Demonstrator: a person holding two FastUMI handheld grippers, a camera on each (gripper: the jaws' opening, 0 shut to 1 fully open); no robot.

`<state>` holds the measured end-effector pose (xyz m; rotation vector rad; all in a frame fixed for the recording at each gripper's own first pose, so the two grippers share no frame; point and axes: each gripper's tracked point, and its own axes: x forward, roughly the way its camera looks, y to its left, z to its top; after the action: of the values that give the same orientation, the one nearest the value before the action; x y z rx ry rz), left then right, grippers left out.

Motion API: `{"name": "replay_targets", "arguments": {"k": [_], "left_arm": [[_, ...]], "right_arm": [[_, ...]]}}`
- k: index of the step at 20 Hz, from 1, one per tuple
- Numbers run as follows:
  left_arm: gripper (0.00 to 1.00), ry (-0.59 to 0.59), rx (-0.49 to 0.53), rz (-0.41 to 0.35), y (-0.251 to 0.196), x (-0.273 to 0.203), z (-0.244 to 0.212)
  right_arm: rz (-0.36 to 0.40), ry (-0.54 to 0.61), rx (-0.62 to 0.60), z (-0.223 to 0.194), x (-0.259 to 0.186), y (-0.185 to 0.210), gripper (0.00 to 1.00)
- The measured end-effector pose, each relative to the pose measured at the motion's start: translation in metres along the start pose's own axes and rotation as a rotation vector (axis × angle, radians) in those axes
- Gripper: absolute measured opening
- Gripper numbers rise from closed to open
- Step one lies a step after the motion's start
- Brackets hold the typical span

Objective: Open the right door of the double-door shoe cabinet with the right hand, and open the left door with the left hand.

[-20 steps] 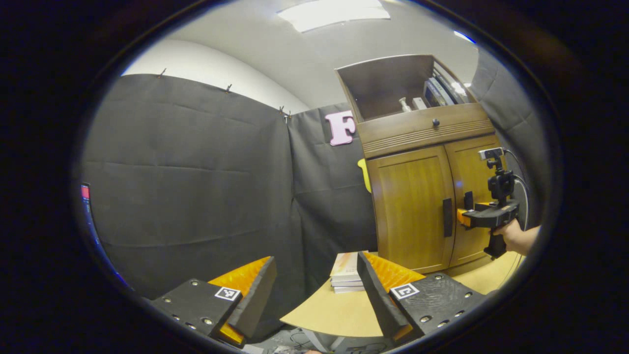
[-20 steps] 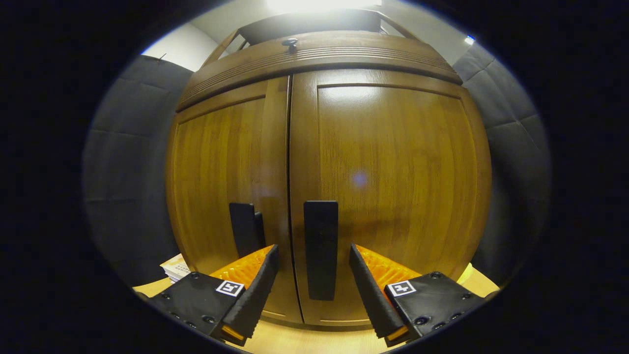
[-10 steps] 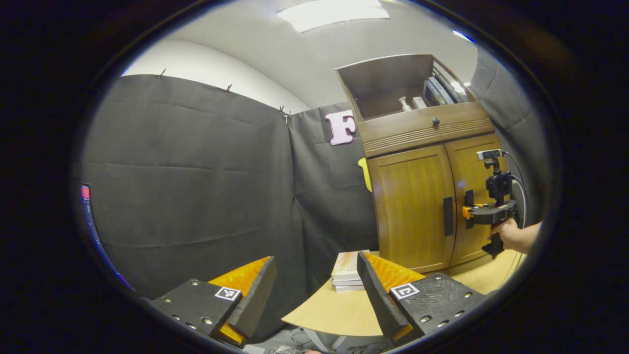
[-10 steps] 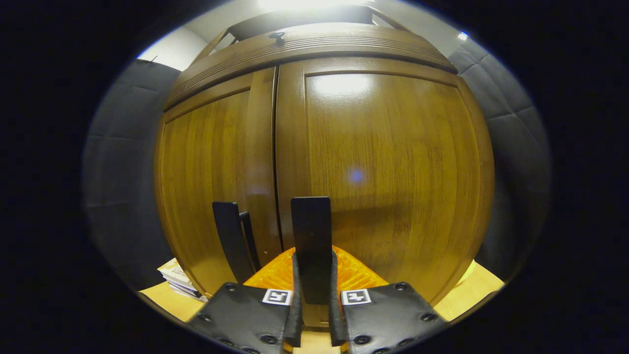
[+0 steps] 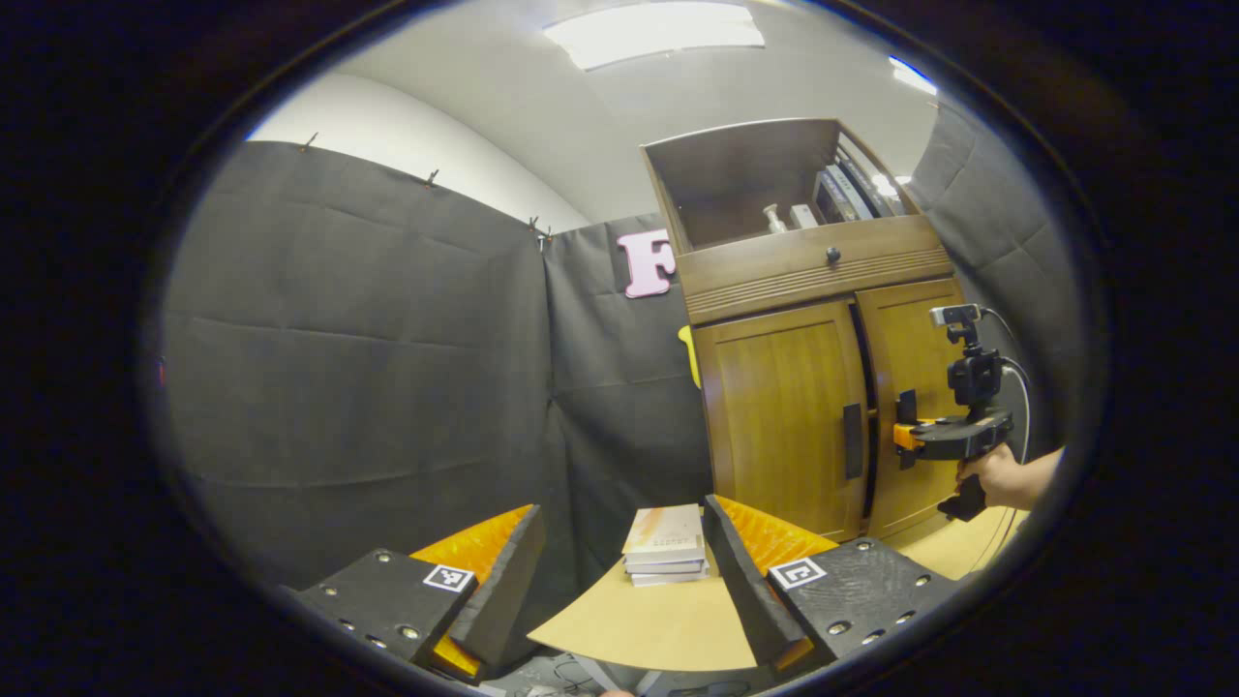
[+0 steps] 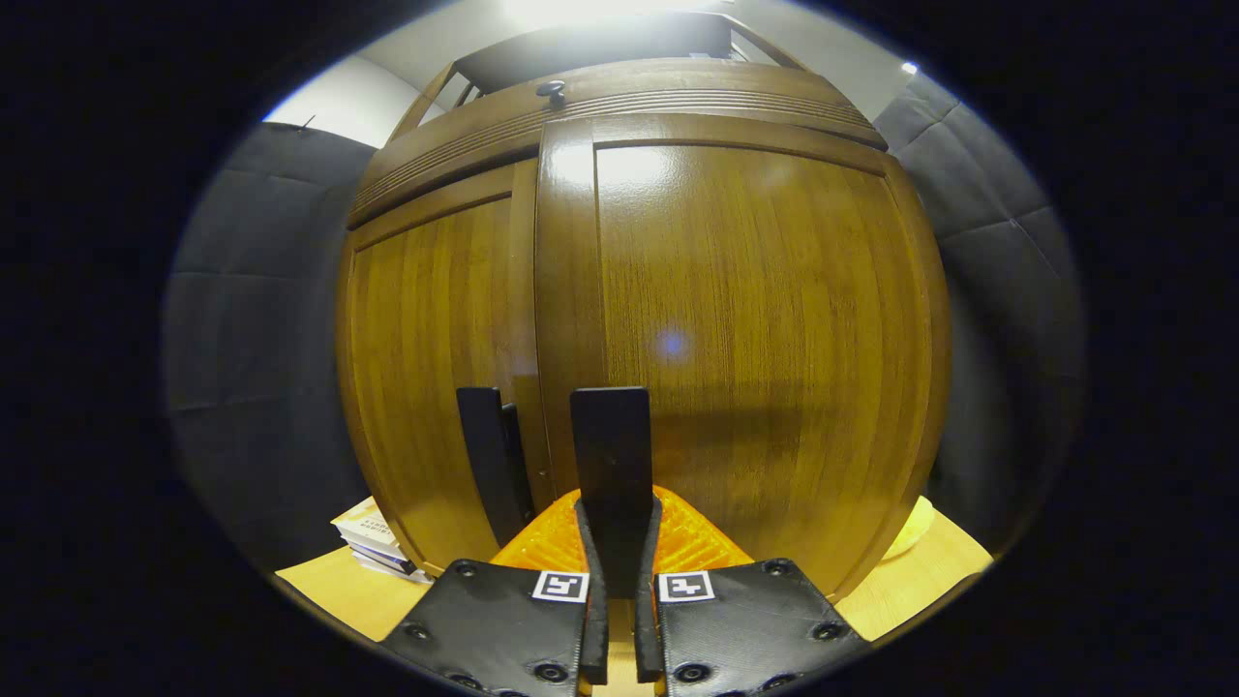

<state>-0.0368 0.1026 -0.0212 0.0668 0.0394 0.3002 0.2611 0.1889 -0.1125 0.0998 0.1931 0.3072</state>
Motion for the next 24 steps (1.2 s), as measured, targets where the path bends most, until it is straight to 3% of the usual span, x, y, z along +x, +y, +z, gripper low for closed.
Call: {"name": "replay_targets", "arguments": {"k": [12, 18, 24], "left_arm": [[0.96, -0.043, -0.015, -0.138, -0.015, 0.012, -0.002], [0.96, -0.058, -0.024, -0.218, -0.024, 0.011, 0.003], [0.96, -0.066, -0.037, -0.279, -0.035, 0.012, 0.007]], "right_arm": [[0.058, 0.027, 0.021, -0.002, -0.078, -0.02, 0.12], [0.066, 0.03, 0.019, -0.005, -0.109, -0.04, 0.09], [0.056, 0.04, 0.027, -0.004, -0.136, -0.063, 0.12]]}}
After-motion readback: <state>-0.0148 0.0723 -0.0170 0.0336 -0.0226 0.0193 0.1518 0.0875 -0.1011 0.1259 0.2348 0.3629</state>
